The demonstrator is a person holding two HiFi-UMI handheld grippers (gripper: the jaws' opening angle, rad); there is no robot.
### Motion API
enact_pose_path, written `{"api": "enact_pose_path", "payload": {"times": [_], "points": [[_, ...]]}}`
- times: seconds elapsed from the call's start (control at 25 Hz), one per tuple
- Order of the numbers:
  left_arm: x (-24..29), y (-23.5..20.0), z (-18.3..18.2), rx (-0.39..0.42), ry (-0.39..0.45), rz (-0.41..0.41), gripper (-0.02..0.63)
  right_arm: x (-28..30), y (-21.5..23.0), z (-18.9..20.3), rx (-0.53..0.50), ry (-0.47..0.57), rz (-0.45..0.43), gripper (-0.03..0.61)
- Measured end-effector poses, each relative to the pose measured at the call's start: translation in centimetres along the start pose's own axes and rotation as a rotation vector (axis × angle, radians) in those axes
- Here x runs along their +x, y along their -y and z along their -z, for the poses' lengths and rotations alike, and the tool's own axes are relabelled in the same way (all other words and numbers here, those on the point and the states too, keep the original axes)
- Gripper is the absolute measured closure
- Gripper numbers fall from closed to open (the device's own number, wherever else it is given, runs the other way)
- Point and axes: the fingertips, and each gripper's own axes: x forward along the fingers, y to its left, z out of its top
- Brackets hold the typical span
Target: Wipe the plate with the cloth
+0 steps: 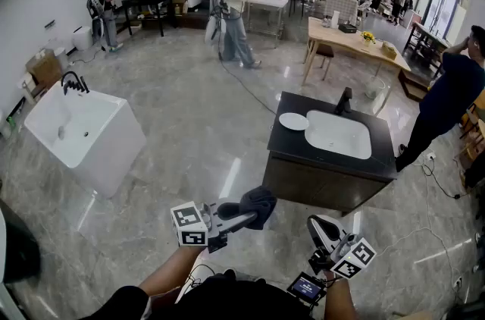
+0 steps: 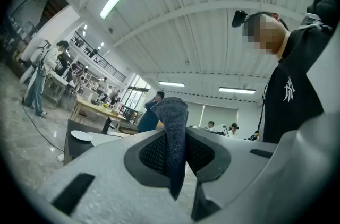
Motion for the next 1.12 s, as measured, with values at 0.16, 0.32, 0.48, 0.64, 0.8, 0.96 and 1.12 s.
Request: {"api": "enact_pose_path", "payload": {"times": [0.16, 0.32, 0.48, 0.64, 0.8, 0.96, 1.12], "points": [[-0.4, -0.6, -0.2, 0.003, 0.004, -0.005, 0.560, 0.6, 0.1, 0.1, -0.004, -0.003, 0.001, 0.575], [-0.9, -1.1, -0.4, -0.002, 0.007, -0.009, 0.560, 1.1, 0.2, 0.2, -0.004, 0.001, 0.010, 0.575], [-0.7, -2.1, -0.2, -0.003, 0.014, -0.010, 0.560, 0.9, 1.7, -0.4, 0.022, 0.054, 0.038, 0.574], [-0.9, -3.1, -0.6, 0.001, 0.006, -0.003, 0.560, 1.7, 2.8, -1.0, 0.027, 0.060, 0.067, 0.572], [-1.4, -5.3, -0.1, -0.010, -0.009, 0.006, 0.560, 2.8, 4.4, -0.3, 0.022, 0.055, 0.113, 0.572], [-2.3, -8.6, 0.3, -0.030, -0.017, 0.004, 0.560, 4.6, 5.7, 0.9, 0.029, 0.039, 0.132, 0.572], [-2.8, -12.2, 0.8, -0.065, -0.030, -0.015, 0.560, 6.2, 7.8, 2.1, 0.034, 0.001, 0.159, 0.571]]}}
